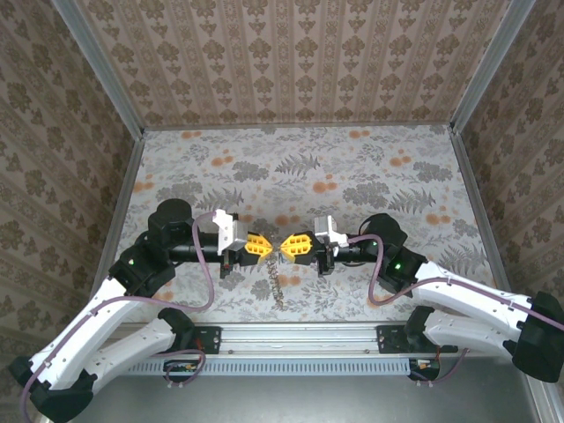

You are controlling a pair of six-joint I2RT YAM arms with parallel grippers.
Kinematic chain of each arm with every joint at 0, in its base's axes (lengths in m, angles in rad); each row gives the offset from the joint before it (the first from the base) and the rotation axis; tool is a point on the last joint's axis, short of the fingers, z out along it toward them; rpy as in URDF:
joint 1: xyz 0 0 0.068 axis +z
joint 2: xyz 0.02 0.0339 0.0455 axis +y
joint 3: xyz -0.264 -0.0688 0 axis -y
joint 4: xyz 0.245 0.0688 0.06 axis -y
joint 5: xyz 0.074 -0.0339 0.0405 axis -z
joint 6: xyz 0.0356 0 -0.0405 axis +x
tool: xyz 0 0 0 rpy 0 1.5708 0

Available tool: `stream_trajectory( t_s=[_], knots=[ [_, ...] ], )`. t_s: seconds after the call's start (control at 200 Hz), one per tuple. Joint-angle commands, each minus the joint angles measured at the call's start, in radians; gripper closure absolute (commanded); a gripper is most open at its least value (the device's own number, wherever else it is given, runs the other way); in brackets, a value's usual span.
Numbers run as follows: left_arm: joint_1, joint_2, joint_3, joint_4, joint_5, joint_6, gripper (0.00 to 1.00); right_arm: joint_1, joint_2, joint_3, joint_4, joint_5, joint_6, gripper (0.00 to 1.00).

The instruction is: Put the keys on the keyring

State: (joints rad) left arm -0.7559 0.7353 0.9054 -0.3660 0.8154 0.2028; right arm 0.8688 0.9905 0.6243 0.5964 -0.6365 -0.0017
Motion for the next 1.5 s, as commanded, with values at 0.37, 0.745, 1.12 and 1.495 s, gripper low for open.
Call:
stream_trajectory(
  t_s=[0.37, 0.745, 1.12, 1.495],
  knots=[
    [0.007, 0.004, 0.018, 0.036, 0.021, -0.014, 1.00, 0.053, -0.030, 0.050, -0.105, 0.015, -0.142, 1.00],
    [0.014, 0.024, 0.034, 0.032, 0.020, -0.018, 1.00, 0.092, -0.066, 0.075, -0.219, 0.084, -0.267, 1.00],
    [0.018, 0.042, 0.047, 0.029, 0.019, -0.023, 1.00, 0.123, -0.102, 0.078, -0.262, 0.146, -0.336, 1.00],
    [0.019, 0.049, 0.054, 0.012, 0.014, -0.018, 1.00, 0.127, -0.112, 0.093, -0.251, 0.145, -0.329, 1.00]
  ],
)
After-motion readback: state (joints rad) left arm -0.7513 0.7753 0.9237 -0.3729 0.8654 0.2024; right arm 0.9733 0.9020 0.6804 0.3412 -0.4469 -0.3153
